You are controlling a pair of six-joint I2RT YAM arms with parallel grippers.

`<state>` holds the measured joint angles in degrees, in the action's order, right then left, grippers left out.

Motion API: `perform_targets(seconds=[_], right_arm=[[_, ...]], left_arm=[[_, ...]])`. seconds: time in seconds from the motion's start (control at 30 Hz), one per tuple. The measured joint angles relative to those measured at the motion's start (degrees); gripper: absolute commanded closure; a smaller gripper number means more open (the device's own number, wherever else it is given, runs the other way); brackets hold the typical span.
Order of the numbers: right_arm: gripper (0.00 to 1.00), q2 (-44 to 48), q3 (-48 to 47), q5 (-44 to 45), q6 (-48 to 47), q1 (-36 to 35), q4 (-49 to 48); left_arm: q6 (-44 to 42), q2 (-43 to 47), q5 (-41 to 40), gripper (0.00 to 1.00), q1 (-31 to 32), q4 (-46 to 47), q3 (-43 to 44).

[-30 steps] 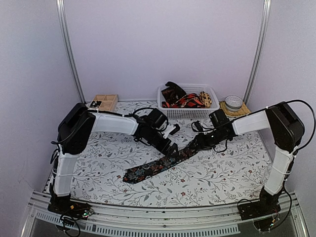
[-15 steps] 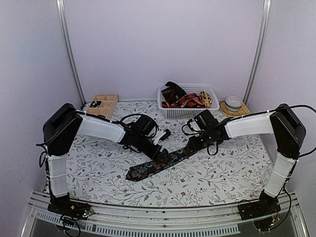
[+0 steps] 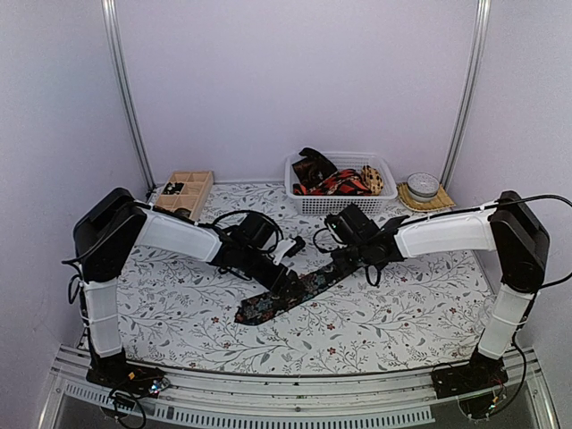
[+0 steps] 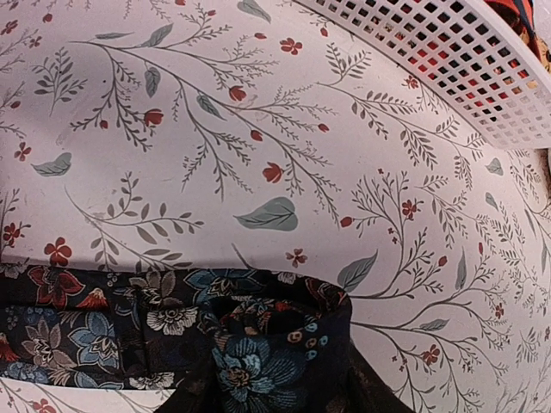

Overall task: Roll the ties
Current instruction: Roll the tie at the center of the board.

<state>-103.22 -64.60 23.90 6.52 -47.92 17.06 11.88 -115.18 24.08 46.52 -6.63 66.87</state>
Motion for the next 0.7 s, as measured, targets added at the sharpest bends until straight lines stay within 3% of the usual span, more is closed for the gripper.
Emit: perform_targets(seconds=[0.7], right_arm=[[0.6,-3.0,1.7,11.3,-3.7,-3.5,-5.4]], left_arm=[[0.4,0.1,2.5,0.39,-0.1,1.9,-1.6]])
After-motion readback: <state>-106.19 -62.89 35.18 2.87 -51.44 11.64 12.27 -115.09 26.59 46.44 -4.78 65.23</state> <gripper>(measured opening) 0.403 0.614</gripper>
